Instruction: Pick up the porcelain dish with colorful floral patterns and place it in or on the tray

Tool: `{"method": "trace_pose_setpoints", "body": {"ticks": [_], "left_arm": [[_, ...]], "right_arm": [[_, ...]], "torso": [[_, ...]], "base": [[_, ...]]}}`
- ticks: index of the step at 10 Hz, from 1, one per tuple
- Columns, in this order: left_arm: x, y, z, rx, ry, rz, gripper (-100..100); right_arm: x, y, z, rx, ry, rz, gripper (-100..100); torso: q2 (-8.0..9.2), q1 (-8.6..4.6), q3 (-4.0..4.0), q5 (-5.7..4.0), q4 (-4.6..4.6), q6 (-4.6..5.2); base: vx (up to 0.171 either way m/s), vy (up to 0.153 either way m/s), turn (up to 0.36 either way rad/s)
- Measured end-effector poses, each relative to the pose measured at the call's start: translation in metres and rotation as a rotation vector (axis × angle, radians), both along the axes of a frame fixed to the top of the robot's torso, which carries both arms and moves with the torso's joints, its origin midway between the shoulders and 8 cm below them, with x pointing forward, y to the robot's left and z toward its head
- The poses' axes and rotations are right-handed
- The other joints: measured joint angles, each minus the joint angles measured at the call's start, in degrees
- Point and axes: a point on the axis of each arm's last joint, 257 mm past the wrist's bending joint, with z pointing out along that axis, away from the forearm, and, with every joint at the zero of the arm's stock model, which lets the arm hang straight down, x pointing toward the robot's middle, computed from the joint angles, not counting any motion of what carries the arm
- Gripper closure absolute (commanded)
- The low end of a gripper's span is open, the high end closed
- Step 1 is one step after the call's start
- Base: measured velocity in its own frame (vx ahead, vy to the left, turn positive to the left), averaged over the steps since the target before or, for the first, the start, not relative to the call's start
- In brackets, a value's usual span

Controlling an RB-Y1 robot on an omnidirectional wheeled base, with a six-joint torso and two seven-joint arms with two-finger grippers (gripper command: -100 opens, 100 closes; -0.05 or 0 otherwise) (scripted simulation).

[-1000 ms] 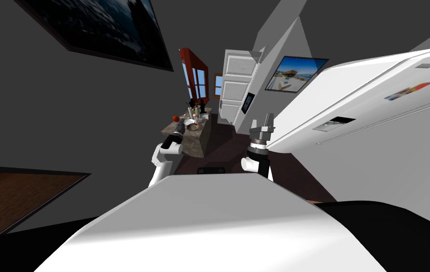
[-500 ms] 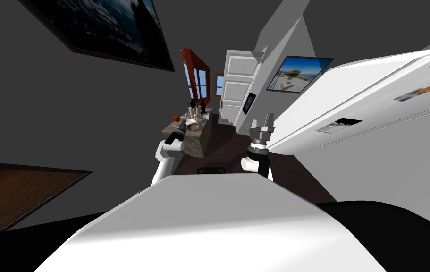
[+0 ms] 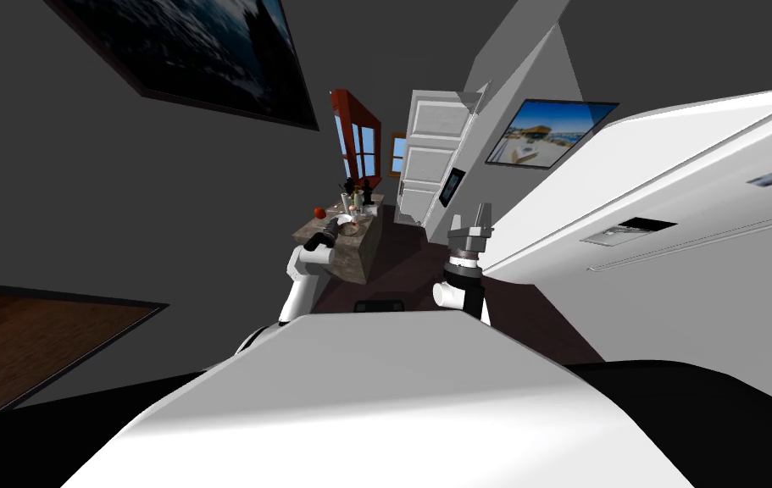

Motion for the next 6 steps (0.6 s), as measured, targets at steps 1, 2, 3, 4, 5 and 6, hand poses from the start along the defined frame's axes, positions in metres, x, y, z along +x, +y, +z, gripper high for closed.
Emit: {"method": "trace_pose_setpoints", "body": {"ticks": [1,2,3,4,5,6], "left_arm": [[0.004,-0.002,-0.004,-0.001,0.025,0.004,-100],[0.01,-0.005,-0.01,-0.002,0.054,0.01,-100],[0.012,-0.003,-0.016,-0.003,0.08,0.015,-100],[0.015,-0.003,-0.022,-0.003,0.11,0.021,-100],[0.02,-0.004,-0.026,-0.004,0.14,0.026,-100],[0.021,-0.004,-0.033,-0.005,0.164,0.032,-100]], "right_arm": [[0.0,0.0,0.0,0.0,0.0,0.0,0],[0.0,0.0,0.0,0.0,0.0,0.0,0],[0.0,0.0,0.0,0.0,0.0,0.0,0],[0.0,0.0,0.0,0.0,0.0,0.0,0],[0.0,0.0,0.0,0.0,0.0,0.0,0],[0.0,0.0,0.0,0.0,0.0,0.0,0]], "torso": [[0.0,0.03,0.0,0.01,0.01,-0.01],[-0.08,0.03,-0.04,0.01,-0.01,-0.01],[-0.07,0.02,-0.04,0.01,-0.02,0.0],[-0.1,0.04,-0.05,0.01,-0.02,-0.01],[-0.14,0.04,-0.08,0.01,-0.03,-0.02],[-0.08,0.01,-0.05,0.01,-0.02,0.01]], "base": [[0.064,-0.011,0.135],[0.056,-0.016,0.038],[0.064,-0.011,0.084],[0.077,-0.012,0.173],[0.056,-0.021,0.053],[0.054,-0.014,0.112]]}}
